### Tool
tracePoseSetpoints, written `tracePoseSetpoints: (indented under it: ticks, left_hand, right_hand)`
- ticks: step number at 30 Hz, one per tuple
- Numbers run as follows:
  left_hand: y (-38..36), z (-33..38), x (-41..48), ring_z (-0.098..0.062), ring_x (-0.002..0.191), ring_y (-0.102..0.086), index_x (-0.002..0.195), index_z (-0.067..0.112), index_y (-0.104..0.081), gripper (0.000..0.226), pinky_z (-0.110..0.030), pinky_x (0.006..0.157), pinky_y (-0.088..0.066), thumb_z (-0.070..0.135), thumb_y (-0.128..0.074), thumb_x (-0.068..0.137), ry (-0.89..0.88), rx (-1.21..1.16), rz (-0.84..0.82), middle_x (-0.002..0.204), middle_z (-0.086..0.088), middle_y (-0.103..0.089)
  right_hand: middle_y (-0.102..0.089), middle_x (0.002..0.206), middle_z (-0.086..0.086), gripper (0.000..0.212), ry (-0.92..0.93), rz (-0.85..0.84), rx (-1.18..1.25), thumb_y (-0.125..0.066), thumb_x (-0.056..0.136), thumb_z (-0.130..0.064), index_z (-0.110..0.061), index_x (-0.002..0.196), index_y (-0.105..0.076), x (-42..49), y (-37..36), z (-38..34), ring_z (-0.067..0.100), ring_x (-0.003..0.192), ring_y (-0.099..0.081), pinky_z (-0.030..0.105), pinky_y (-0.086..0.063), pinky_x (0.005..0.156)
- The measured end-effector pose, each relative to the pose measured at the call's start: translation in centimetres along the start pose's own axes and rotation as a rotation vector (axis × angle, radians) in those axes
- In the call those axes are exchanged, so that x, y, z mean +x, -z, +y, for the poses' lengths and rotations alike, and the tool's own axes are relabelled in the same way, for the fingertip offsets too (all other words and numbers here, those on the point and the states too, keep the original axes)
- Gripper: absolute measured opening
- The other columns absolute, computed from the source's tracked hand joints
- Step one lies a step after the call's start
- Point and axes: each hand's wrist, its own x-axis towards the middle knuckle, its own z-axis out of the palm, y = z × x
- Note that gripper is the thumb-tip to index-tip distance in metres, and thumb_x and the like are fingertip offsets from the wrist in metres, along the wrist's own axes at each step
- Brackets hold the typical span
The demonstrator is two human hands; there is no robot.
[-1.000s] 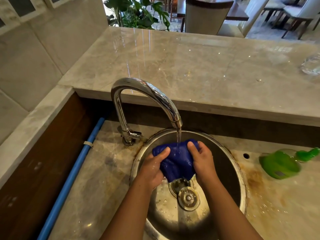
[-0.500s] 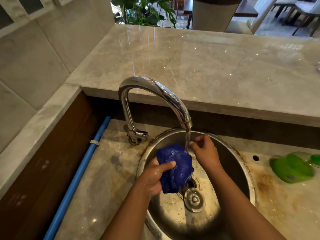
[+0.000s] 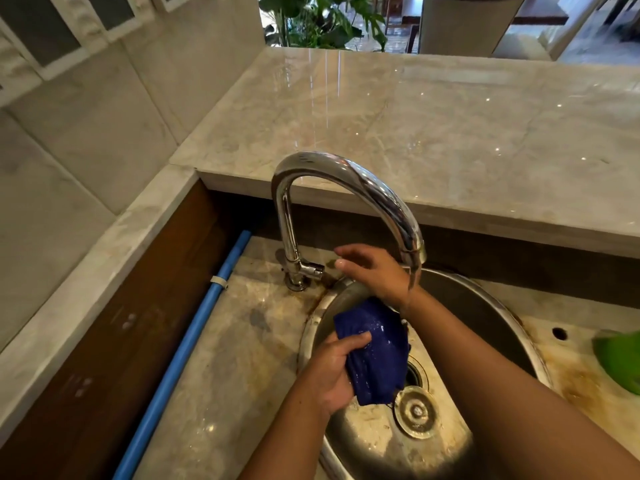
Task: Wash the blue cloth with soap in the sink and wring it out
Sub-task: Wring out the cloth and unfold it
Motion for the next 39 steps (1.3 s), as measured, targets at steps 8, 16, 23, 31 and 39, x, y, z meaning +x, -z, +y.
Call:
tracePoseSetpoints:
  ticks: [8, 16, 23, 31, 39]
  left_hand:
    - [0.9, -0.5, 0.2, -0.038, 0.113, -0.064, 0.126, 0.006, -0.064, 0.04, -0.051, 0.102, -0.048, 0.0, -0.063, 0.086, -0.026, -0.051, 0.004, 0.121, -0.022, -0.069]
    - [1.8, -0.7, -0.1, -0.04, 0.121, -0.061, 0.132, 0.003, -0.059, 0.047, -0.05, 0.101, -0.05, 0.003, -0.064, 0.085, -0.035, -0.067, 0.002, 0.128, -0.023, -0.065]
    - [2.6, -1.0, 0.0, -0.041, 0.125, -0.058, 0.138, 0.003, -0.053, 0.052, -0.053, 0.105, -0.047, 0.002, -0.063, 0.088, -0.053, -0.091, 0.015, 0.133, -0.024, -0.062]
    - [2.9, -0.7, -0.1, -0.041, 0.124, -0.059, 0.137, 0.002, -0.055, 0.051, -0.053, 0.103, -0.048, 0.002, -0.064, 0.086, -0.054, -0.11, 0.008, 0.131, -0.024, -0.063]
    - [2.3, 0.4, -0.9, -0.04, 0.119, -0.062, 0.131, 0.002, -0.059, 0.047, -0.05, 0.099, -0.05, 0.001, -0.064, 0.084, -0.086, -0.109, 0.024, 0.126, -0.023, -0.067]
  right_hand:
    - [-0.064, 0.129, 0.001, 0.055, 0.09, -0.081, -0.078, -0.073, 0.088, -0.034, -0.013, 0.136, -0.057, 0.7, -2.0, -0.3, 0.006, 0.114, -0.062, 0.022, -0.052, 0.098]
    - [-0.069, 0.112, -0.006, 0.044, 0.094, -0.066, 0.017, -0.069, 0.092, -0.021, -0.007, 0.132, -0.06, 0.6, -2.8, -0.2, -0.005, 0.097, -0.067, 0.01, -0.052, 0.082]
    - [-0.065, 0.094, -0.022, 0.031, 0.098, -0.049, -0.012, -0.066, 0.094, -0.019, -0.01, 0.123, -0.067, 0.8, -2.9, -0.1, -0.02, 0.085, -0.062, 0.001, -0.046, 0.073]
    - [-0.074, 0.093, 0.008, 0.033, 0.068, -0.001, -0.063, -0.057, 0.098, -0.038, -0.012, 0.104, -0.076, 1.2, -3.0, -0.7, 0.019, 0.091, -0.07, 0.04, -0.057, 0.087]
    - [-0.072, 0.105, 0.016, 0.03, -0.035, -0.027, 0.055, -0.052, 0.101, -0.035, -0.011, 0.107, -0.069, 1.3, -3.3, -0.9, 0.028, 0.096, -0.072, 0.047, -0.057, 0.09]
